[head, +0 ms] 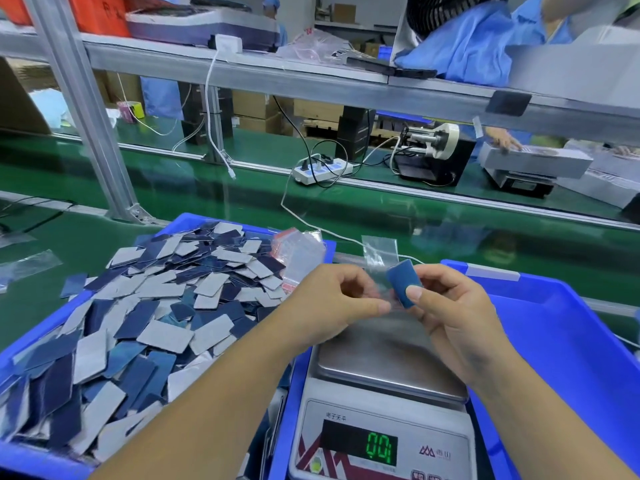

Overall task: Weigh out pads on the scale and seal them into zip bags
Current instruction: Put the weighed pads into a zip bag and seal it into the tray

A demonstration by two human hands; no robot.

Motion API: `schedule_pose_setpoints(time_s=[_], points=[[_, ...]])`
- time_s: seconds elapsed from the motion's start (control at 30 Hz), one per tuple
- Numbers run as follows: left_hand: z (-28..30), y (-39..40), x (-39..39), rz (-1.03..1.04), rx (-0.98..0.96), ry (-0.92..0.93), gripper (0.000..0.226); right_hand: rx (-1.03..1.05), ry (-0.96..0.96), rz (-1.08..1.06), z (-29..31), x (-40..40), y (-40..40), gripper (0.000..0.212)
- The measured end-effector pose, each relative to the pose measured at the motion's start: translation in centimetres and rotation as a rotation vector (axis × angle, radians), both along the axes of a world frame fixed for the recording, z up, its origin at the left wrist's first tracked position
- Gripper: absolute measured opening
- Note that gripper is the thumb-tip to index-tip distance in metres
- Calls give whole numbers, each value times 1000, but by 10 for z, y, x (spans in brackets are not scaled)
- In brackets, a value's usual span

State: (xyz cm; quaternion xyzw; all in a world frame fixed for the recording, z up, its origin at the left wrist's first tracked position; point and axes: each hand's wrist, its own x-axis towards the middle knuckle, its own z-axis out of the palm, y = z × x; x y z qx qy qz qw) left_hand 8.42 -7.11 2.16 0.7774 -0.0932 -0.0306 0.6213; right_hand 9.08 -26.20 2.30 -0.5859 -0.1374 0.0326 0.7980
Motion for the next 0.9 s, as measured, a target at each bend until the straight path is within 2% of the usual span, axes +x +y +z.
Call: schedule_pose_setpoints(time_s=[0.07, 0.17, 0.3, 0.37, 0.43, 0.6, 0.67, 0.73, 0.9], points=[[-3, 1, 2, 34, 89, -34, 18, -4, -35, 11, 1, -1, 0, 24], [-3, 2, 2, 22, 110, -14, 14, -26, -67, 15, 1, -3, -2, 24], [-3, 1, -1, -18, 210, 20, 3, -230, -138, -35, -2, -4, -4, 26], [0, 1, -4, -44, 221, 14, 8, -311, -194, -28, -2, -5, -2, 27], [2, 3, -6, -56, 228, 10, 16, -329, -230, -16, -2, -6, -1, 27], [3, 6, -6, -71, 301, 27, 4, -356, -249, -10, -3, -5, -4, 27], [2, 6, -5, -58, 317, 34, 6, -363, -254, -10, -4, -6, -3, 27], [3, 5, -6, -64, 257, 51, 11, -339, -236, -32, -5, -5, -2, 24], [8, 5, -8, -39, -88, 151, 25, -260, -226, -131, -4, -1, -6, 25]])
